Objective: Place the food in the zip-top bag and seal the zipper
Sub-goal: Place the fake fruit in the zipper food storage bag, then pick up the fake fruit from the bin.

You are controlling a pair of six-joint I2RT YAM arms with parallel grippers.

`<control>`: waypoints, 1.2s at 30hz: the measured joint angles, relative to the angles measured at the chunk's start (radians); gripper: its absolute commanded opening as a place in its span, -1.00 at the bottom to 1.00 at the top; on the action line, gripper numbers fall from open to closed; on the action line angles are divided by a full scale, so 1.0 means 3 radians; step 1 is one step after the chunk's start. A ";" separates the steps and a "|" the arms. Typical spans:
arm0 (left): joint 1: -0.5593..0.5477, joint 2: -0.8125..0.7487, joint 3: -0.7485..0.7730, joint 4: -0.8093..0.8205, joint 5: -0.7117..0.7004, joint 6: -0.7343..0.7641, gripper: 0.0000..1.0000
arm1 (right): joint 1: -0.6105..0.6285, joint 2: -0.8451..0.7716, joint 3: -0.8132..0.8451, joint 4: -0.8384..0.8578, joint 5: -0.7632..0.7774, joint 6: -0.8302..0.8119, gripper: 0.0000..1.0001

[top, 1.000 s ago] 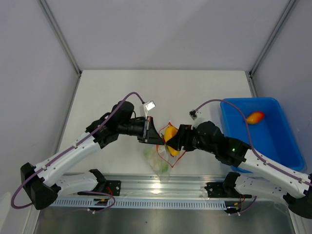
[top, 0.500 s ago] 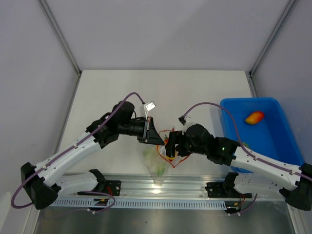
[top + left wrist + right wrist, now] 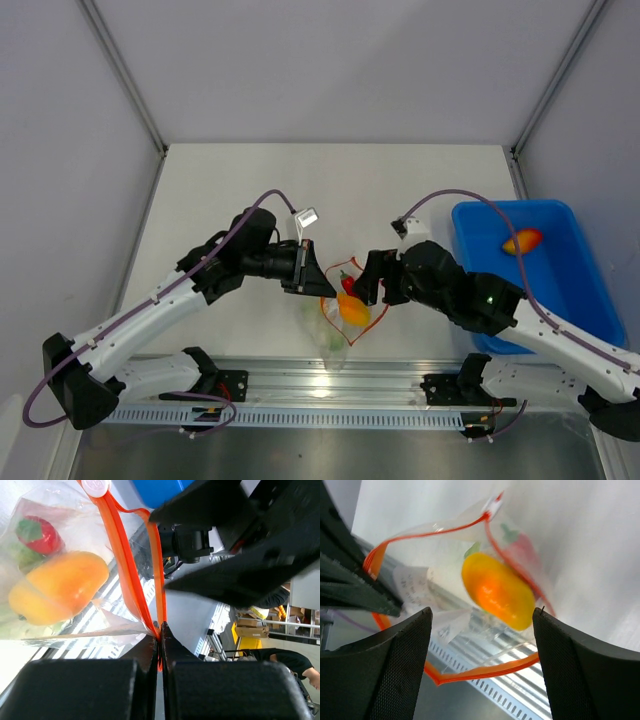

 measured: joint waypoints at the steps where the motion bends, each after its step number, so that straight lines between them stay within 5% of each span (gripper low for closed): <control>1: 0.0000 0.0000 0.0000 0.0000 0.0000 0.0000 -0.99 | -0.0033 -0.0017 0.0027 -0.0042 0.0058 -0.0009 0.61; 20: 0.0000 0.0031 -0.0009 0.0006 0.0090 0.0027 -0.99 | -0.2064 -0.0015 0.0239 -0.0127 0.1391 -0.0060 0.62; 29: 0.0000 0.0057 -0.0023 0.0048 0.0139 0.0027 -0.99 | -0.3221 0.0670 0.0057 0.0066 0.1589 0.0342 0.67; 36: 0.0000 0.0130 -0.0032 0.0123 0.0200 0.0027 -0.99 | -0.3672 0.1344 -0.0089 0.0393 0.1680 0.0376 0.73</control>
